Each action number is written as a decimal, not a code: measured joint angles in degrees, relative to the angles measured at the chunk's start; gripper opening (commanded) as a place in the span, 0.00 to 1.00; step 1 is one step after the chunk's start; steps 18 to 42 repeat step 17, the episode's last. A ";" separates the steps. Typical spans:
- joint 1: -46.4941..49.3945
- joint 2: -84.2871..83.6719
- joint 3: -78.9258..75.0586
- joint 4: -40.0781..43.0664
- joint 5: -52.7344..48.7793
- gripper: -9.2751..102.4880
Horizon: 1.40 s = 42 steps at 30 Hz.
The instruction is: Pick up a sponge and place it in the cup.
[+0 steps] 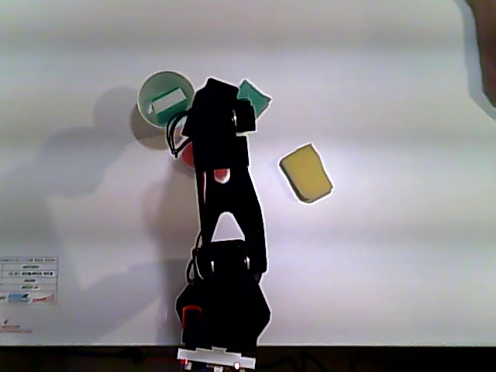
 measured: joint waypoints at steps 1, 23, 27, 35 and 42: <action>0.97 2.11 2.20 -0.62 -1.49 0.10; 4.22 28.30 27.77 -5.01 -7.38 0.08; 4.22 28.30 27.77 -5.01 -7.38 0.08; 4.22 28.30 27.77 -5.01 -7.38 0.08; 4.22 28.30 27.77 -5.01 -7.38 0.08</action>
